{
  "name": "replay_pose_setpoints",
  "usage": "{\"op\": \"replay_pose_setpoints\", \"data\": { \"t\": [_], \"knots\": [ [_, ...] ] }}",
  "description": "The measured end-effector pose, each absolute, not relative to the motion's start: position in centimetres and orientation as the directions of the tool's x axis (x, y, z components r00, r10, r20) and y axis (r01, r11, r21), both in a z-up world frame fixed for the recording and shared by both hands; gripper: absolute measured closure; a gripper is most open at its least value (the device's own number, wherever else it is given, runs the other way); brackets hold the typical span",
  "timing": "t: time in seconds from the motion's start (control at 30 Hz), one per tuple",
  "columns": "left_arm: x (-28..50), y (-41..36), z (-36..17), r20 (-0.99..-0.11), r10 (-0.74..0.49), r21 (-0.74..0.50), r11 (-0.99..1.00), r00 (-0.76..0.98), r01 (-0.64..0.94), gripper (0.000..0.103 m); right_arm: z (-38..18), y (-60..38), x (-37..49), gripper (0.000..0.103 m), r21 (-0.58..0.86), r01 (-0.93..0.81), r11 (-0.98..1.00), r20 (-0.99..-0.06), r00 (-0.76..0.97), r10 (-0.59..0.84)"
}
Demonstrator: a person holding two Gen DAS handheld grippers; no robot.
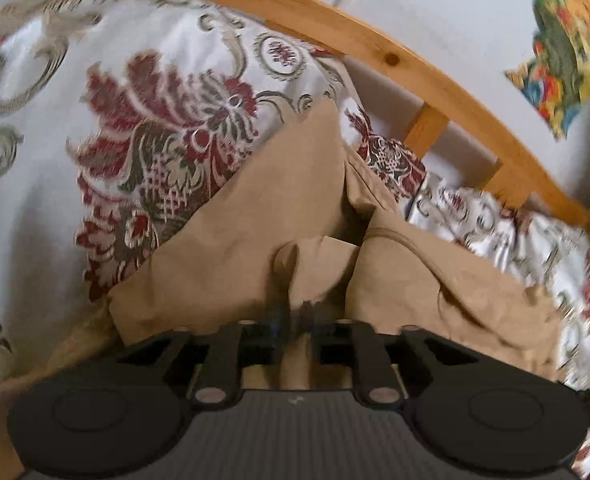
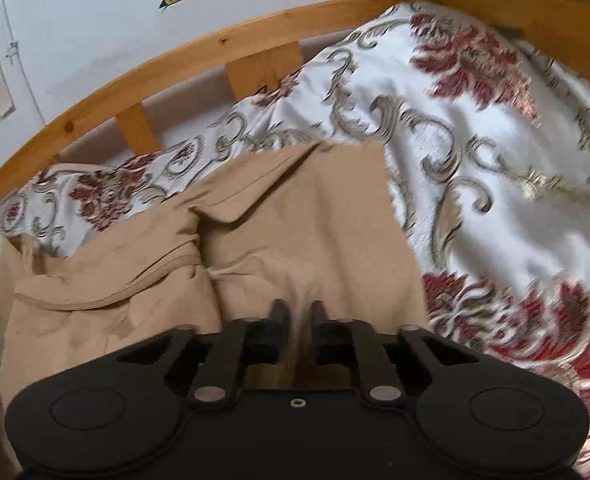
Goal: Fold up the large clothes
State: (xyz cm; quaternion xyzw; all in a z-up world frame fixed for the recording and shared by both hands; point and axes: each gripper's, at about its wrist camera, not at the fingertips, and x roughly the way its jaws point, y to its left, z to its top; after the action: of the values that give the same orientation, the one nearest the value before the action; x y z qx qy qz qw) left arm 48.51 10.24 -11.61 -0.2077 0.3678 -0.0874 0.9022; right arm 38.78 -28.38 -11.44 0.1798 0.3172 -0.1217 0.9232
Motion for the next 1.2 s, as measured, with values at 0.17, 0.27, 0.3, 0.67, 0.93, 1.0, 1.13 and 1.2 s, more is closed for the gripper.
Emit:
{"op": "replay_pose_setpoints", "data": {
  "t": [0.17, 0.27, 0.3, 0.67, 0.93, 1.0, 1.13, 1.2],
  "knots": [
    [48.4, 9.9, -11.6, -0.604, -0.293, -0.428, 0.904, 0.741, 0.009, 0.062, -10.8, -28.4, 39.3, 0.075, 0.211, 0.313, 0.926, -0.548, 0.823, -0.153],
    [48.0, 9.3, -11.2, -0.576, -0.259, -0.388, 0.922, 0.776, 0.019, 0.056, -11.4, -27.4, 40.7, 0.076, 0.12, 0.262, 0.957, -0.543, 0.824, -0.158],
    [47.9, 9.1, -11.2, -0.575, -0.25, -0.374, 0.927, 0.779, 0.022, 0.056, -11.9, -27.0, 41.0, 0.077, 0.076, 0.253, 0.965, -0.556, 0.814, -0.169],
    [49.1, 8.7, -12.8, -0.659, -0.208, -0.307, 0.952, 0.723, -0.006, 0.057, -12.2, -24.0, 40.5, 0.074, -0.127, 0.159, 0.979, -0.53, 0.824, -0.202],
    [48.1, 9.1, -11.7, -0.599, -0.23, -0.306, 0.951, 0.767, 0.047, 0.026, -10.5, -24.8, 39.3, 0.08, -0.076, 0.114, 0.991, -0.578, 0.804, -0.137],
    [47.3, 9.3, -11.0, -0.583, -0.219, -0.291, 0.955, 0.782, 0.051, 0.017, -8.2, -24.2, 37.5, 0.072, -0.067, 0.073, 0.995, -0.557, 0.824, -0.098],
    [45.0, 9.3, -8.6, -0.557, -0.233, -0.304, 0.95, 0.797, 0.066, 0.009, -4.5, -23.7, 33.8, 0.069, -0.064, -0.012, 0.998, -0.564, 0.825, -0.026],
    [43.0, 9.1, -7.3, -0.513, -0.299, -0.349, 0.929, 0.805, 0.123, 0.004, -3.2, -23.5, 31.5, 0.057, -0.061, -0.052, 0.997, -0.578, 0.816, 0.008]
  ]
}}
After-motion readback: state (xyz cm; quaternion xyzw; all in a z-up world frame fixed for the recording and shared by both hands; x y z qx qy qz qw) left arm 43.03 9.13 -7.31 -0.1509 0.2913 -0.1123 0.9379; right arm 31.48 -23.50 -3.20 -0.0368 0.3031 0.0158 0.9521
